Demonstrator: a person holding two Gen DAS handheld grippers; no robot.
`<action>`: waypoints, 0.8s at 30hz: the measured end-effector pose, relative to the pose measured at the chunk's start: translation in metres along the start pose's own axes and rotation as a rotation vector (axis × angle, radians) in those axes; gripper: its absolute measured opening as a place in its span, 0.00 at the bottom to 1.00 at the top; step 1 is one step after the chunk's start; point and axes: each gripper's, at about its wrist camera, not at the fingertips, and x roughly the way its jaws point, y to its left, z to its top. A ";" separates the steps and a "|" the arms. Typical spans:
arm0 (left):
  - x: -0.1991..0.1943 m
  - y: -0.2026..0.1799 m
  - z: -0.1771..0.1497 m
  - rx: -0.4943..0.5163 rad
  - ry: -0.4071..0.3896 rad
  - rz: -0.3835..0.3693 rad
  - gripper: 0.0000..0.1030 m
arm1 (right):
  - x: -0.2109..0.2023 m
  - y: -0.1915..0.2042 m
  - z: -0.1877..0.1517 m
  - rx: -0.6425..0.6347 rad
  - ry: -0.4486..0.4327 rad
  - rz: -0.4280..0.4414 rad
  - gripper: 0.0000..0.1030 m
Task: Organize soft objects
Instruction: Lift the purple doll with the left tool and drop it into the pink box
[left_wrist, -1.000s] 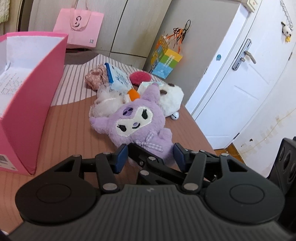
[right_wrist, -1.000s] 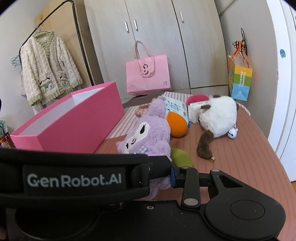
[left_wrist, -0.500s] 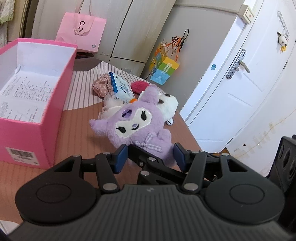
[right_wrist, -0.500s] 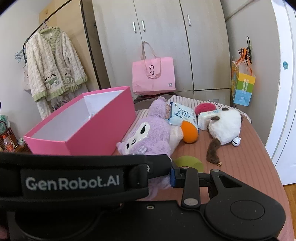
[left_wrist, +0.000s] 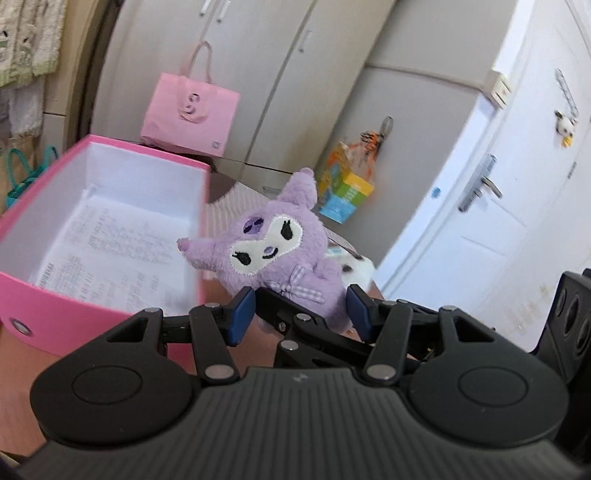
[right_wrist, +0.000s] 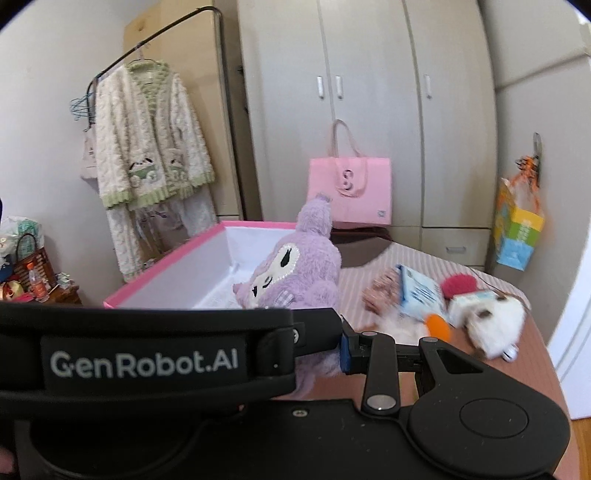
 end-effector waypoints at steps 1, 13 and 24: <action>0.000 0.005 0.005 -0.005 -0.002 0.008 0.52 | 0.005 0.005 0.004 -0.001 0.002 0.010 0.40; 0.034 0.097 0.068 -0.112 0.051 0.092 0.51 | 0.101 0.051 0.051 0.002 0.101 0.077 0.40; 0.096 0.165 0.099 -0.276 0.152 0.124 0.51 | 0.202 0.061 0.082 -0.060 0.315 0.110 0.40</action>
